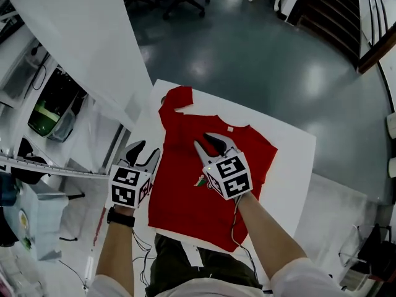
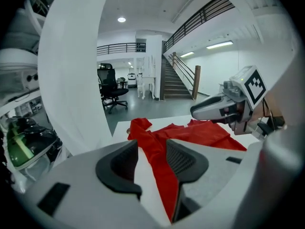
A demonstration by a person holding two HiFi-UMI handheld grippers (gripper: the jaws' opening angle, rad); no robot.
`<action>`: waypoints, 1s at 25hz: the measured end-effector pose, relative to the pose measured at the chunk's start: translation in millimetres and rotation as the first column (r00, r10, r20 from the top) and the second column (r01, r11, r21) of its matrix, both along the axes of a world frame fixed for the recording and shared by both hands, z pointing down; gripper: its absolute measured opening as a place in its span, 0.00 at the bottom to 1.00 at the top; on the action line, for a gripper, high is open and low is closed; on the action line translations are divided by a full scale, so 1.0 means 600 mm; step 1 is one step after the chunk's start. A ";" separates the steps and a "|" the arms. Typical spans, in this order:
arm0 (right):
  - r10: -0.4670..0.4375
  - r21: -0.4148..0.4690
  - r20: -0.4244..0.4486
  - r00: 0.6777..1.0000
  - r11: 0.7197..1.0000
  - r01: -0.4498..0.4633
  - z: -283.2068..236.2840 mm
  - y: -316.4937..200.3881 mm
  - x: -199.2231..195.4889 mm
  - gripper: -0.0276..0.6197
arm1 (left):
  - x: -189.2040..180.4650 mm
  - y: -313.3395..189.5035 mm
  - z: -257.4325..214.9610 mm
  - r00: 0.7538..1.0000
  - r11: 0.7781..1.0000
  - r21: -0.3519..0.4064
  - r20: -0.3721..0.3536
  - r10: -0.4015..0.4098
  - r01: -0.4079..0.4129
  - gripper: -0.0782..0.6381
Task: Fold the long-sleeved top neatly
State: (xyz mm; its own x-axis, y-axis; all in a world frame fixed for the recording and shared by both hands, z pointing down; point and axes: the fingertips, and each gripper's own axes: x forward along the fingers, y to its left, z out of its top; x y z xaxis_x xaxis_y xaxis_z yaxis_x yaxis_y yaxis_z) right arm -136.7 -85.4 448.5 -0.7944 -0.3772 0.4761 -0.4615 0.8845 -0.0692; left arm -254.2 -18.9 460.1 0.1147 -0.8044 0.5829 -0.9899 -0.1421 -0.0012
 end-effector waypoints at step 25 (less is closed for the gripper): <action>0.280 -0.085 -0.039 0.959 0.956 -0.283 0.076 -0.132 -0.003 0.21 | -0.044 -0.349 0.067 0.951 0.952 -0.046 0.046 0.306 -0.304 0.37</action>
